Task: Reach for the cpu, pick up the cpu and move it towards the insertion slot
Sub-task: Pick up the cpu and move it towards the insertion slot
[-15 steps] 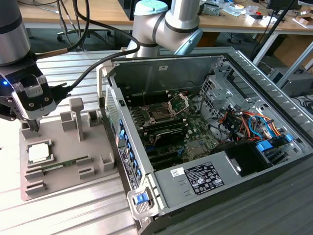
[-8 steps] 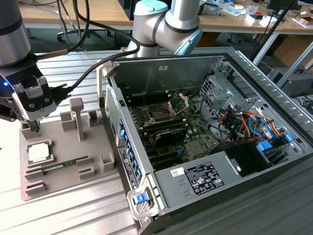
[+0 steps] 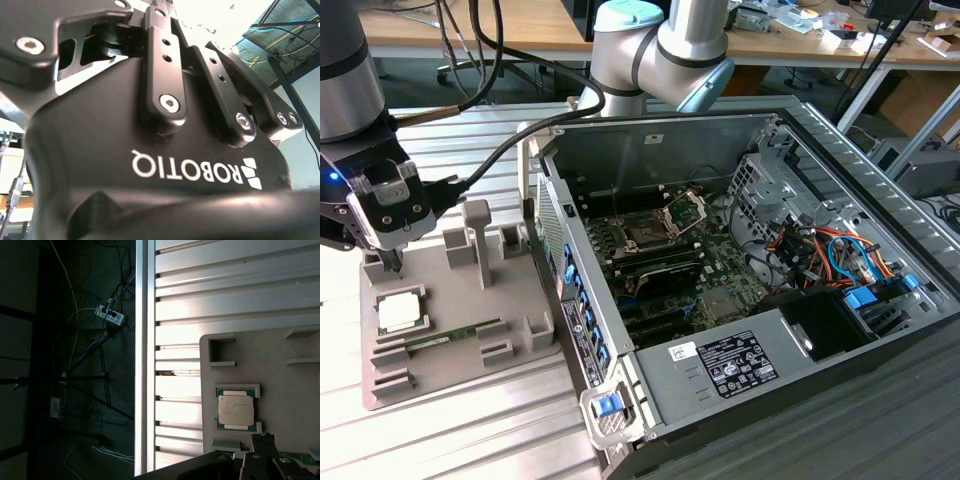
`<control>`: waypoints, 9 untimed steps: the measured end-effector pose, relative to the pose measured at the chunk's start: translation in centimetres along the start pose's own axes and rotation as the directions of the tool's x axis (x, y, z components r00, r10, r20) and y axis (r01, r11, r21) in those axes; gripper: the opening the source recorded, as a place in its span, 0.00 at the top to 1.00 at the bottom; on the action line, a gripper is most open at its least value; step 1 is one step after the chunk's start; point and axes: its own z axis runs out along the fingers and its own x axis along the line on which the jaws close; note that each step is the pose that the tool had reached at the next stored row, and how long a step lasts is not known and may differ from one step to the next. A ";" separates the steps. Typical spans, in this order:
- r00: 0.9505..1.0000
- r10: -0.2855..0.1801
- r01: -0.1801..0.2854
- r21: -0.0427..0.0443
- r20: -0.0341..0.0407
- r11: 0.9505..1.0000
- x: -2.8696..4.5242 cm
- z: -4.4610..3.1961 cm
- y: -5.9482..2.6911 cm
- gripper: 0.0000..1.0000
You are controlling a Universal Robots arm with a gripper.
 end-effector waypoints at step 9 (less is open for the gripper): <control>1.000 0.000 0.000 0.000 0.000 1.000 0.00 0.32 -0.01 0.89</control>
